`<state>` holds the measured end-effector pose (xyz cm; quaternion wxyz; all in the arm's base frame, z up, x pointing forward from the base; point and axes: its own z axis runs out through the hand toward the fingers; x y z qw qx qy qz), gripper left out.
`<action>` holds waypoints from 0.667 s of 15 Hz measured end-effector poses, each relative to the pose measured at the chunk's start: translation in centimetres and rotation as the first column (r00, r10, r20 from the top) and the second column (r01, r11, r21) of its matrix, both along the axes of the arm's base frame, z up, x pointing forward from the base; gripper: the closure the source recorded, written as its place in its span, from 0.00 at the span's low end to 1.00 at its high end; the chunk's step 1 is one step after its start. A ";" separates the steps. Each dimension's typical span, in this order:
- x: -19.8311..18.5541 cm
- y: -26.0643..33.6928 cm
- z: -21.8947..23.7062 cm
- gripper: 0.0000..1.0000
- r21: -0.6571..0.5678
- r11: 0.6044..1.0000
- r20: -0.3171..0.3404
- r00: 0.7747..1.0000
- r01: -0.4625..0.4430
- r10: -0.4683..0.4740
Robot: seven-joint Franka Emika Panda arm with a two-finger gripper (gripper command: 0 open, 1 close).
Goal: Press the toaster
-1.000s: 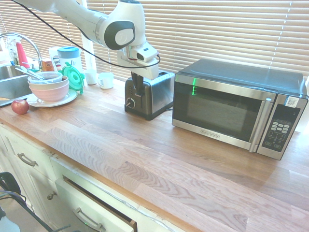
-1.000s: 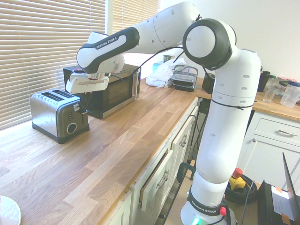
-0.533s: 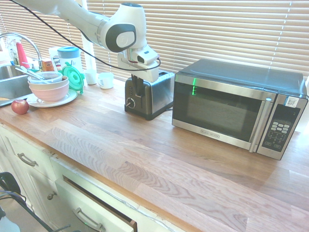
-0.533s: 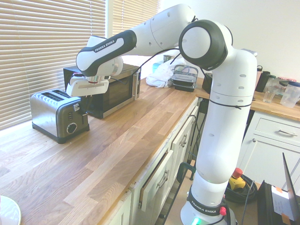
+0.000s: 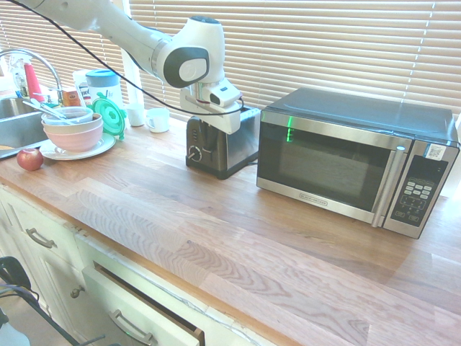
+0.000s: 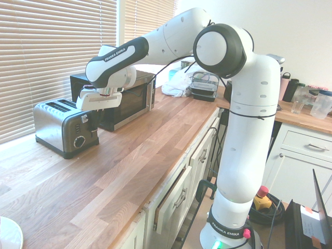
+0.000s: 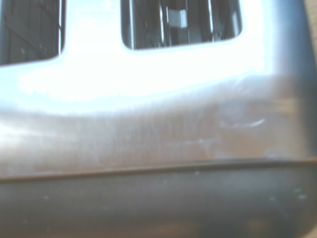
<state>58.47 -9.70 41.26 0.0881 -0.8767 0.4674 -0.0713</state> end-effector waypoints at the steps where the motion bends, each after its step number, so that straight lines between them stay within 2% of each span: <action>1: 0.1 0.2 -0.6 1.00 -0.001 1.000 -0.006 1.000 -0.004 0.004; 3: 0.6 0.6 -2.1 1.00 -0.004 1.000 -0.015 1.000 -0.010 0.010; 10: 0.5 -0.4 -2.1 1.00 0.003 1.000 -0.015 1.000 0.010 -0.010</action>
